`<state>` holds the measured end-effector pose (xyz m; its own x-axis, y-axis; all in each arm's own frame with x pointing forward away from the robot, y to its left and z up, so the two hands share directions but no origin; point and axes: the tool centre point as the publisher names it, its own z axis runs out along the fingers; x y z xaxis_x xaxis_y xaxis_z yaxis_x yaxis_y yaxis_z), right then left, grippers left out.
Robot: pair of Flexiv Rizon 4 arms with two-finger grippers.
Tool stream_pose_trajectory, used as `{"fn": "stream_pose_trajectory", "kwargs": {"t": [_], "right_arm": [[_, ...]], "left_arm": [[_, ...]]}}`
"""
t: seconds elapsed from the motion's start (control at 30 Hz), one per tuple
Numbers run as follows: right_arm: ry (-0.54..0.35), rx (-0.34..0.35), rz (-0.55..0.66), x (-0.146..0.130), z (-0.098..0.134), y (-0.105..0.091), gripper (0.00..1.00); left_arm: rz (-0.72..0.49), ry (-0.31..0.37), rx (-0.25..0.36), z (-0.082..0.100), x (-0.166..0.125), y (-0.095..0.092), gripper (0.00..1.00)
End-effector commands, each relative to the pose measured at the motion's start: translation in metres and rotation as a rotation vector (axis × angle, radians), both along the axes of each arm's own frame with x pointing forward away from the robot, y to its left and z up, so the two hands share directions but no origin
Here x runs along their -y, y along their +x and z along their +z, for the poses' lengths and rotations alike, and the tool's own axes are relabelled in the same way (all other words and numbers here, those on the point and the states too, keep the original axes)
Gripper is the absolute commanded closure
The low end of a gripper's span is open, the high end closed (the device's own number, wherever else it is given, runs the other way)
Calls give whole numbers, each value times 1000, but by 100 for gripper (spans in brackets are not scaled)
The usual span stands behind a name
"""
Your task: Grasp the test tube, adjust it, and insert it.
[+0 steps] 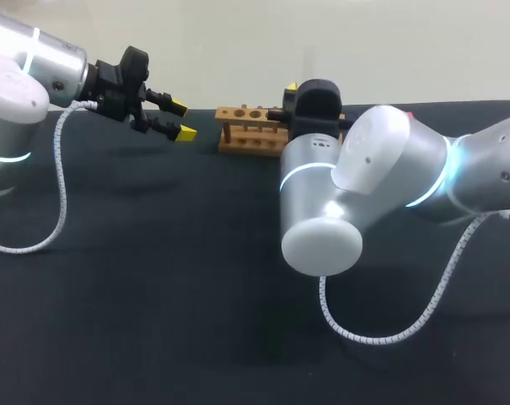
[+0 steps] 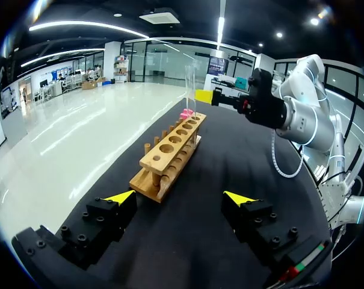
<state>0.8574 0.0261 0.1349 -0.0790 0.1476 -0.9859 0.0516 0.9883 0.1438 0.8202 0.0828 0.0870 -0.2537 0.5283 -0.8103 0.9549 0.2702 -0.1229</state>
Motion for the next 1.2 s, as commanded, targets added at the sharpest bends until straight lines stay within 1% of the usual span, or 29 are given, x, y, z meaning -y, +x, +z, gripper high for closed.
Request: {"fn": "stream_pose_trajectory", "kwargs": {"t": [0.03, 0.33, 0.37, 0.43, 0.5, 0.53, 0.57, 0.6, 0.63, 0.67, 1.2], "right_arm": [[0, -1, 8, 2, -1, 7, 0], [-7, 19, 24, 4, 0, 20, 0], [-7, 21, 25, 4, 1, 21, 4], [-6, 24, 27, 5, 1, 22, 19], [-6, 25, 30, 5, 1, 23, 28], [-5, 25, 32, 5, 1, 23, 54], [-5, 24, 35, 5, 0, 24, 62], [-5, 23, 36, 6, 0, 24, 73], [-5, 23, 37, 6, 0, 24, 91], [-5, 22, 37, 6, 0, 24, 100], [-4, 26, 35, 3, -1, 15, 100]], "left_arm": [[0, -3, 4, -1, 0, 0, 0], [0, -3, 4, -1, 0, 0, 0], [0, -3, 4, -1, 0, 0, 0], [0, -3, 4, -1, 0, 0, 0], [0, -3, 4, -1, 0, 0, 0], [0, -3, 4, -1, 0, 0, 0], [0, -3, 4, -1, 0, 0, 0], [0, -3, 4, -1, 0, 0, 0], [0, -3, 4, -1, 0, 0, 0], [0, -3, 4, -1, 0, 0, 0], [0, -3, 4, -1, 0, 0, 0]]}}
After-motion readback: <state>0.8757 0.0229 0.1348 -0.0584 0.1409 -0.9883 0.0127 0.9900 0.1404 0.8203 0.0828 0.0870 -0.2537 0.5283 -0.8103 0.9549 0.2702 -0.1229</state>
